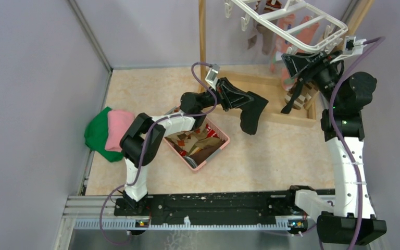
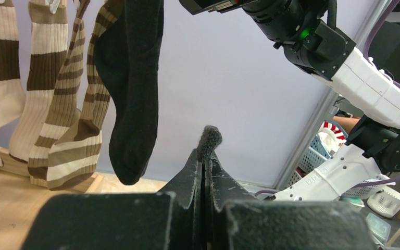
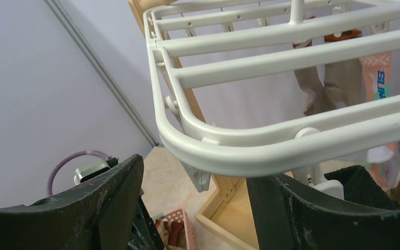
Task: Clip the socks to the hanger
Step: Open the clamp at the hanger, then clamp the sock onto the hanger.
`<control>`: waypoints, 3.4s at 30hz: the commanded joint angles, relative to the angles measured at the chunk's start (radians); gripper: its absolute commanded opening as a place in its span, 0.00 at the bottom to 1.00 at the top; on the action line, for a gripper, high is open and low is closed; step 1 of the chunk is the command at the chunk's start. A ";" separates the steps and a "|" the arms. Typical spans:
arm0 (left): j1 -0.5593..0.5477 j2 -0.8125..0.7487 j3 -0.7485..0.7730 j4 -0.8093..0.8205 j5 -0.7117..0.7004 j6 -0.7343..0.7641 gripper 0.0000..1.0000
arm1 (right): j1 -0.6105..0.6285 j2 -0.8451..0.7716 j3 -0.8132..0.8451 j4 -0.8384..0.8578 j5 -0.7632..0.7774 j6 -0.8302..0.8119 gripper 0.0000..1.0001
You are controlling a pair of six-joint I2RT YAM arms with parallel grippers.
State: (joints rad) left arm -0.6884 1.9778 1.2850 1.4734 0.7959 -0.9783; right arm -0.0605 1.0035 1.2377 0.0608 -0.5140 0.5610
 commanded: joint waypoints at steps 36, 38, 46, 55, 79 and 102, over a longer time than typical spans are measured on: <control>0.004 -0.068 0.006 0.320 -0.017 -0.011 0.00 | 0.045 0.043 -0.001 0.249 0.105 0.058 0.70; 0.004 -0.069 0.006 0.319 -0.018 -0.012 0.00 | 0.045 0.038 -0.006 0.255 0.113 0.069 0.69; 0.000 -0.068 0.012 0.319 -0.018 -0.014 0.00 | 0.045 0.042 -0.004 0.274 0.124 0.084 0.59; -0.004 -0.062 0.019 0.319 -0.019 -0.016 0.00 | 0.045 0.053 -0.010 0.286 0.127 0.094 0.50; -0.012 0.084 0.348 -0.034 -0.113 0.029 0.00 | 0.044 0.042 -0.020 0.284 0.119 0.097 0.00; -0.053 0.298 0.806 -0.327 -0.143 -0.063 0.00 | 0.044 0.029 -0.035 0.272 0.095 0.115 0.00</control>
State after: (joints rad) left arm -0.7349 2.2662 2.0293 1.1740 0.6796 -1.0153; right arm -0.0216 1.0557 1.2037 0.3096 -0.4061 0.6598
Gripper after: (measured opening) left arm 0.013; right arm 0.249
